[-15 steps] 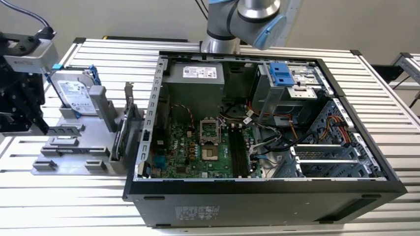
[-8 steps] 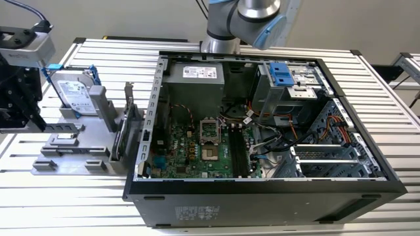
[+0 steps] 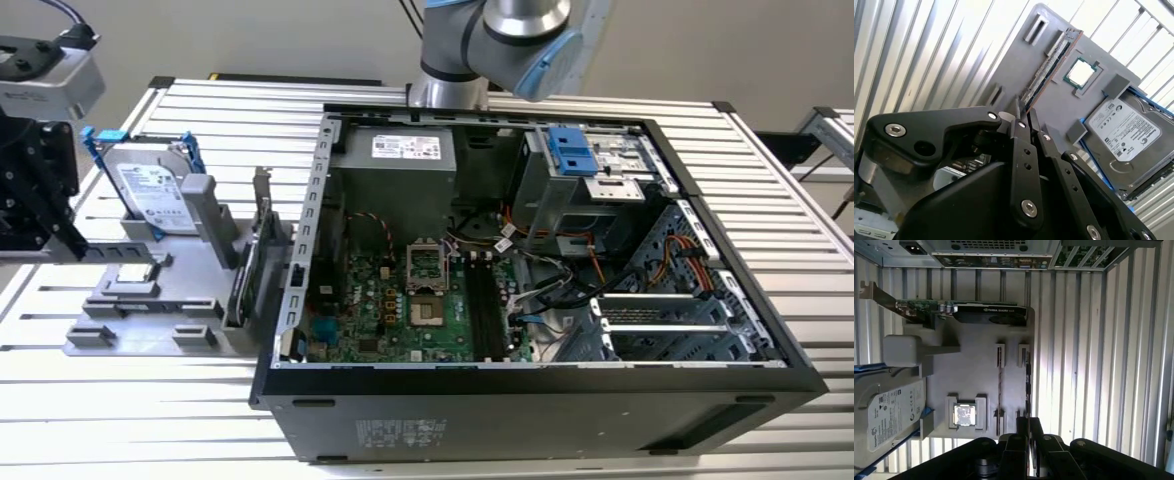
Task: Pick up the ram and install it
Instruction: 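Pick up the ram and move it above insertion slot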
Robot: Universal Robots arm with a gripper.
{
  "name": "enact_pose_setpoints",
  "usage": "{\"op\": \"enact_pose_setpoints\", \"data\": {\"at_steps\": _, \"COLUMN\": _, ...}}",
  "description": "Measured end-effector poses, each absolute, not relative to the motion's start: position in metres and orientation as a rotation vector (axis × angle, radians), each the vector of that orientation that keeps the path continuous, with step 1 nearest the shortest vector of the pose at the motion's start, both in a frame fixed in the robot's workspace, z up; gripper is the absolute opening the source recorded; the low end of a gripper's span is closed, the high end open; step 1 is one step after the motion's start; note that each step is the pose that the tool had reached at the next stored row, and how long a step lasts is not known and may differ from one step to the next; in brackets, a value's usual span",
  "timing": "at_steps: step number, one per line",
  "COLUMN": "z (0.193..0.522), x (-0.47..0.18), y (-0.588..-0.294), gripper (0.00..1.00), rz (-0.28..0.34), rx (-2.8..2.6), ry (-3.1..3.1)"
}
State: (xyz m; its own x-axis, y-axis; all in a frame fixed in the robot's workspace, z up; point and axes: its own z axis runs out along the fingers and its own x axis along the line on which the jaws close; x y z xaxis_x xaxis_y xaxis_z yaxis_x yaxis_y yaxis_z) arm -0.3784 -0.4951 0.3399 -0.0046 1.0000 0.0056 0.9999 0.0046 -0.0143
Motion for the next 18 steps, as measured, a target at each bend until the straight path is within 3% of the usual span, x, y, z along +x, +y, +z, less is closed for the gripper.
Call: {"op": "enact_pose_setpoints", "data": {"at_steps": 18, "z": 0.365, "x": -0.378, "y": -0.495, "gripper": 0.00, "rz": 0.010, "rx": -2.207, "ry": -2.217}}
